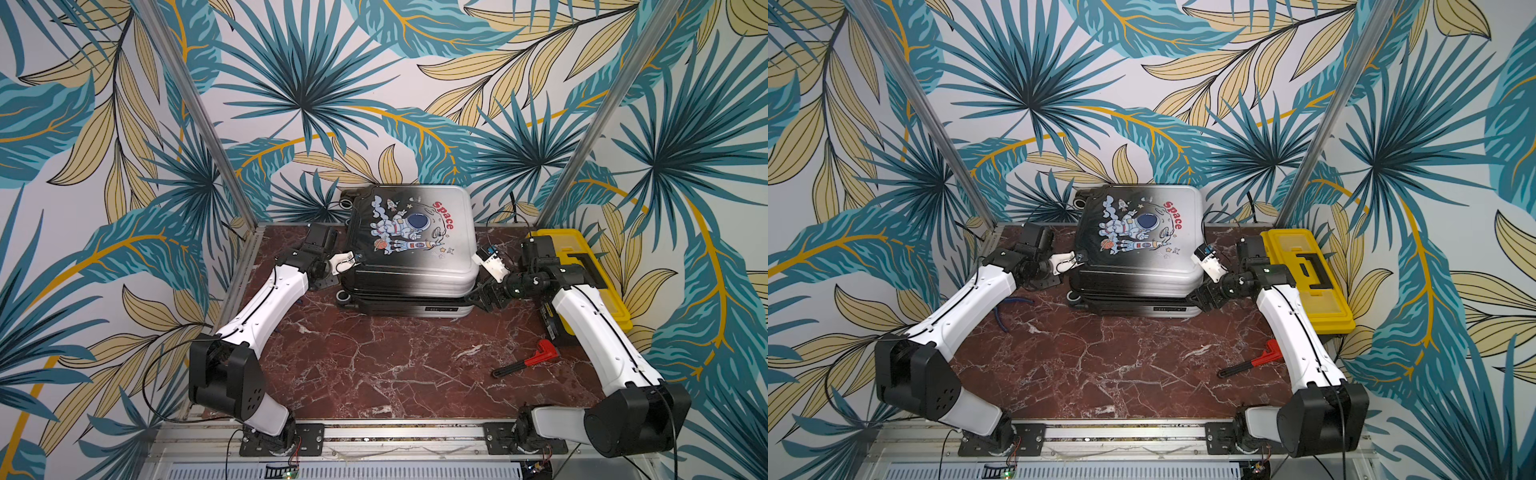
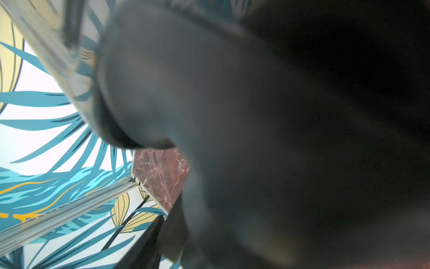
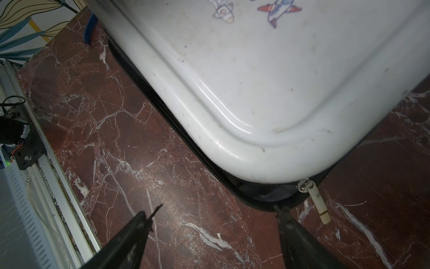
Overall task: Close the suitcase zippers
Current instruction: Adjust the suitcase at the center of the board.
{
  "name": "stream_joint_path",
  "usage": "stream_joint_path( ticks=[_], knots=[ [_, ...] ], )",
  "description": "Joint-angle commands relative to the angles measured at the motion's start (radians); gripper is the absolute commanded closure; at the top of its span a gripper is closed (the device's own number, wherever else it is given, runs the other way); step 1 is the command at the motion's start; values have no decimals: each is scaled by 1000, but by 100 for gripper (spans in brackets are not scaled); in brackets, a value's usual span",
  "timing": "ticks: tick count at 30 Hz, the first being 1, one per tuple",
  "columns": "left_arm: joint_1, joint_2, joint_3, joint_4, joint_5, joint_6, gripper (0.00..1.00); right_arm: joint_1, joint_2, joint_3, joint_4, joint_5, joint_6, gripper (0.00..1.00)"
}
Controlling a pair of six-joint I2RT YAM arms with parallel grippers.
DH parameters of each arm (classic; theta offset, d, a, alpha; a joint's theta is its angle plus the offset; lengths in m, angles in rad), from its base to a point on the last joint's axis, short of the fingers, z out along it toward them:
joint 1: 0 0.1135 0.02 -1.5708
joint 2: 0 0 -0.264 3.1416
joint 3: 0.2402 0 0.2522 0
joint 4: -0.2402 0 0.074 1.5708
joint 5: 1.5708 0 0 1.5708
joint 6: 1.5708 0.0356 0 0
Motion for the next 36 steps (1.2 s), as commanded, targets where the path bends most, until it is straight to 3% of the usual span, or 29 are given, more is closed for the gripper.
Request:
stream_joint_path(
  ticks=[1, 11, 21, 24, 30, 36],
  knots=[
    [-13, 31, -1, -122, -4, -29, 31, -12, 17, 7, -4, -29, -18, 13],
    [5, 92, 37, -119, -16, 44, 37, -30, 20, -27, 1, -24, -26, 14],
    [25, 188, 123, -121, 11, 77, 51, -116, -30, -81, -11, 32, -29, 15],
    [25, 175, 123, -122, 32, 78, 53, -143, -48, -151, 55, 79, -29, 17],
    [31, 145, 126, -121, 55, 83, 58, -163, -65, -288, 293, 3, -69, 21],
    [34, 108, 165, -123, 141, 69, 61, -200, 45, -214, 276, -9, -149, 22]
  ],
)
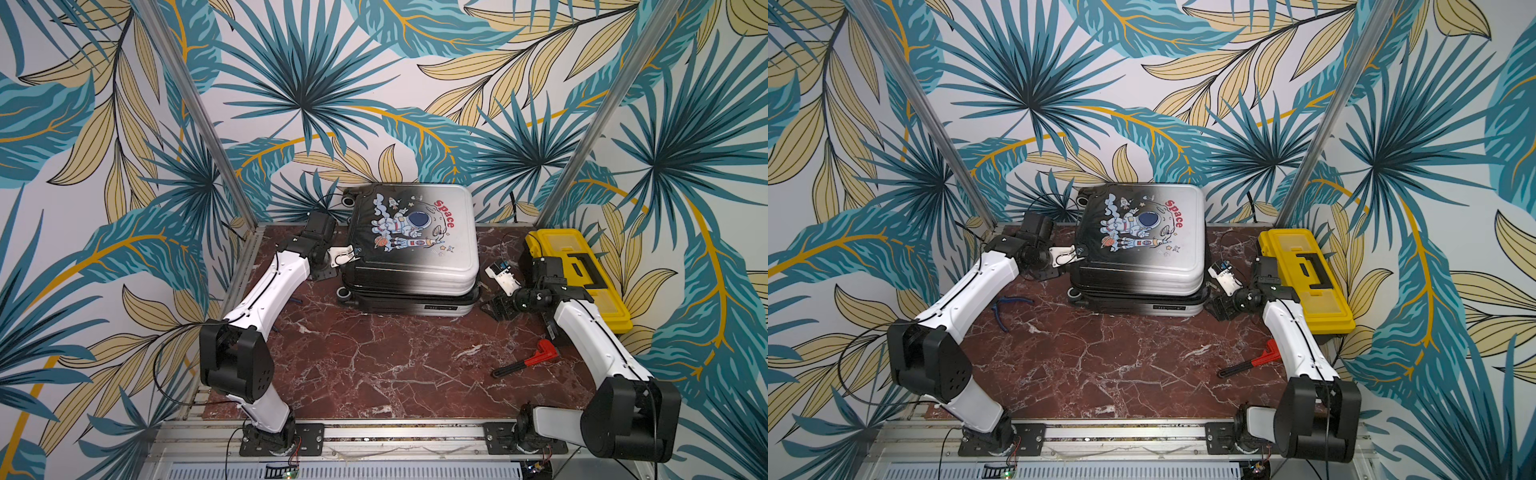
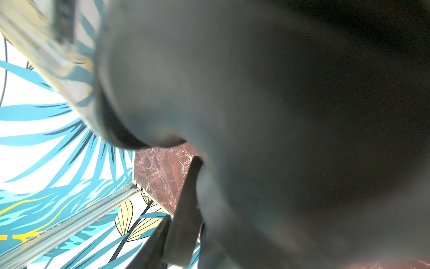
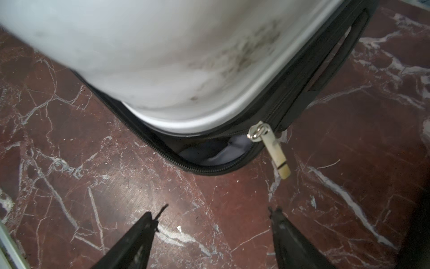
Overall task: Close the suitcase zippers
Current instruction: Adjust the suitcase at the center of the board.
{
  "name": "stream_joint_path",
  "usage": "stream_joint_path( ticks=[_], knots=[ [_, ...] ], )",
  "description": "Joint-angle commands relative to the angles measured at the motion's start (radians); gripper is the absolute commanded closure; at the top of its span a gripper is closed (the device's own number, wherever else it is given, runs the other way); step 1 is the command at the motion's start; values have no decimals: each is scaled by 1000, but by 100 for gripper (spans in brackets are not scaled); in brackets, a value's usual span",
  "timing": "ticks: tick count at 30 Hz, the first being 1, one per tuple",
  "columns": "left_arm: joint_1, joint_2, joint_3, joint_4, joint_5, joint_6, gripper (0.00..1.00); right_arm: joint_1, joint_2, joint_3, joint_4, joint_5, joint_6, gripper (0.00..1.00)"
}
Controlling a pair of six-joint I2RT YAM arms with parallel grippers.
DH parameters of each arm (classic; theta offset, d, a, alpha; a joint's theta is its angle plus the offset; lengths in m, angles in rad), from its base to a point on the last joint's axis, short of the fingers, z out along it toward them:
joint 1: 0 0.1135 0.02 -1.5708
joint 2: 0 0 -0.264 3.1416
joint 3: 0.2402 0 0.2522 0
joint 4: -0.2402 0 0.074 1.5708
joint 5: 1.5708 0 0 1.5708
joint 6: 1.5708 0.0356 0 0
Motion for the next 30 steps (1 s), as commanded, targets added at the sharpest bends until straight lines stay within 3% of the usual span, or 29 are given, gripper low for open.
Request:
stream_joint_path(
  ticks=[1, 5, 13, 21, 26, 30],
  knots=[
    [-3, -1, 14, -26, 110, -36, 62, -36, 69, 60, -5, -43, -81, 22],
    [-2, -7, 40, -26, 141, -38, 65, -57, 146, 127, -127, -4, -171, 23],
    [-9, -4, 91, -31, 226, -53, 66, -71, 260, 177, -99, -30, -272, 27],
    [-13, 9, 101, -29, 247, -59, 67, -95, 378, 255, -49, -256, -298, 27],
    [-16, 29, 90, -29, 236, -59, 53, -98, 477, 333, -142, -340, -401, 24],
    [-13, 47, 80, -29, 232, -53, 36, -98, 542, 406, -285, -349, -499, 21]
  ],
)
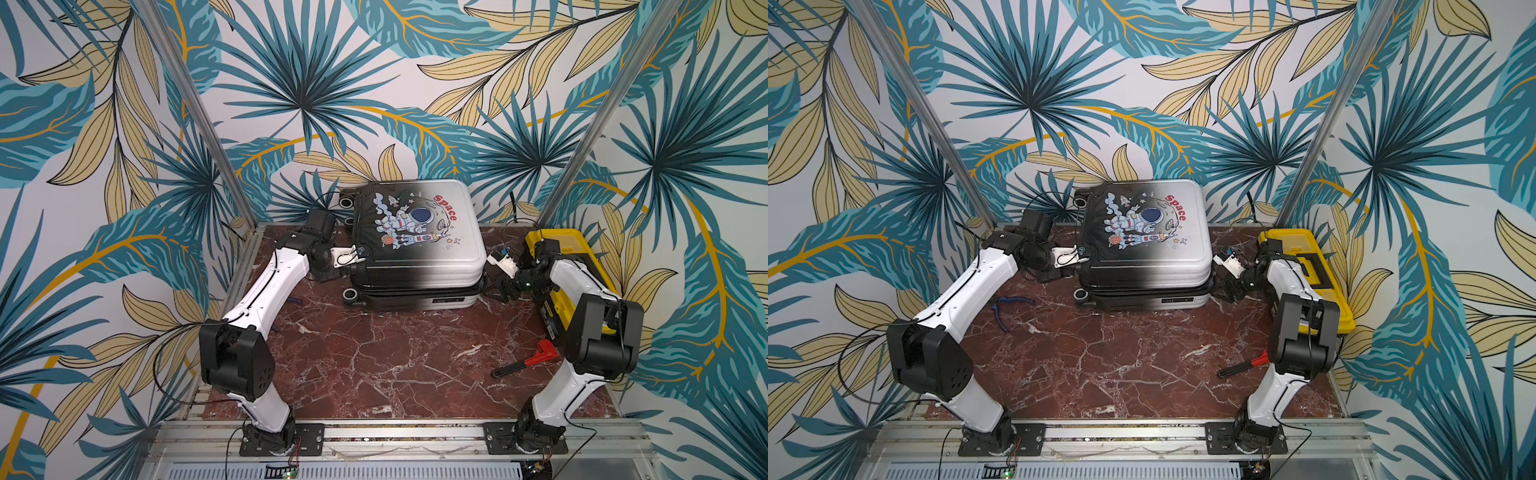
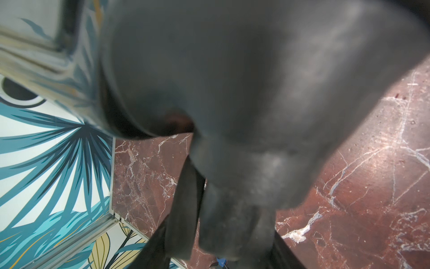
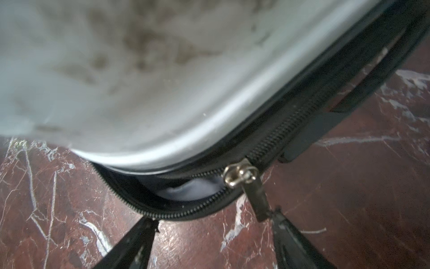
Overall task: Close the suitcase zippers
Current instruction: Adjust the suitcase at the center of the board, then pick up the suitcase from the center of the board.
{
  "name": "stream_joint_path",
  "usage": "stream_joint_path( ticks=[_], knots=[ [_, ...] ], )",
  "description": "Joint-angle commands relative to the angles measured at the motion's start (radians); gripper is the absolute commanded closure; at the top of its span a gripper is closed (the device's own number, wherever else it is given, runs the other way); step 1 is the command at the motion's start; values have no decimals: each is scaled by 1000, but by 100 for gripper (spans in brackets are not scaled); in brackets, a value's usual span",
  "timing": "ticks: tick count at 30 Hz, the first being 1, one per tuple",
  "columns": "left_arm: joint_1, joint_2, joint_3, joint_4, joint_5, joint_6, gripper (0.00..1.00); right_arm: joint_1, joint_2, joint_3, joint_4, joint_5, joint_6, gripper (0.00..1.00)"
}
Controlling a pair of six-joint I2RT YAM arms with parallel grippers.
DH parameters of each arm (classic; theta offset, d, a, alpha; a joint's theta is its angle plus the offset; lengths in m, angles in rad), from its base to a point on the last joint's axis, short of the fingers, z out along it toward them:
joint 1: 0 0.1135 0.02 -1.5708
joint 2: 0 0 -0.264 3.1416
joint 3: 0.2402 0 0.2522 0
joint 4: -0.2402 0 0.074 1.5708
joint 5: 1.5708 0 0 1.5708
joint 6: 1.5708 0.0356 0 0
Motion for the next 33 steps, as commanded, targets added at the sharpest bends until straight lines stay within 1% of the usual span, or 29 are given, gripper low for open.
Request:
stream_joint_path(
  ticks=[1, 6, 10, 12, 14, 17, 19, 20, 23, 26, 28, 30, 33],
  knots=[
    [-9, 38, 27, 44, 57, -32, 35, 20, 43, 52, -121, -111, -96, 21],
    [-3, 83, 31, 44, 31, -23, 31, 18, 73, 95, -146, -111, -116, 21],
    [0, 101, 36, 43, -10, 0, 32, 13, 71, 101, -140, -86, -115, 21],
    [0, 98, 51, 43, 4, -5, 38, 10, 76, 110, -149, -81, -117, 22],
    [1, 95, 57, 39, 13, -6, 47, 9, 79, 117, -150, -83, -115, 22],
    [7, 92, 46, 22, -12, 2, 60, 1, 76, 122, -155, -79, -112, 24],
    [15, 83, 46, 18, -5, -5, 68, -5, 65, 119, -154, -68, -109, 24],
    [17, 77, 54, 14, 6, -8, 70, -10, 53, 115, -154, -60, -110, 25],
    [17, 62, 104, -12, 73, -33, 75, -29, 15, 74, -101, -51, -95, 25],
    [18, 59, 161, -39, 144, -63, 77, -34, -11, 0, 10, 17, -78, 27],
    [17, 59, 184, -44, 168, -77, 78, -37, -12, -8, 47, 47, -63, 29],
    [20, 59, 193, -46, 179, -85, 78, -46, -10, -1, 62, 27, -56, 30],
    [22, 58, 206, -47, 206, -100, 78, -54, 0, 25, 83, -39, -47, 32]
  ],
)
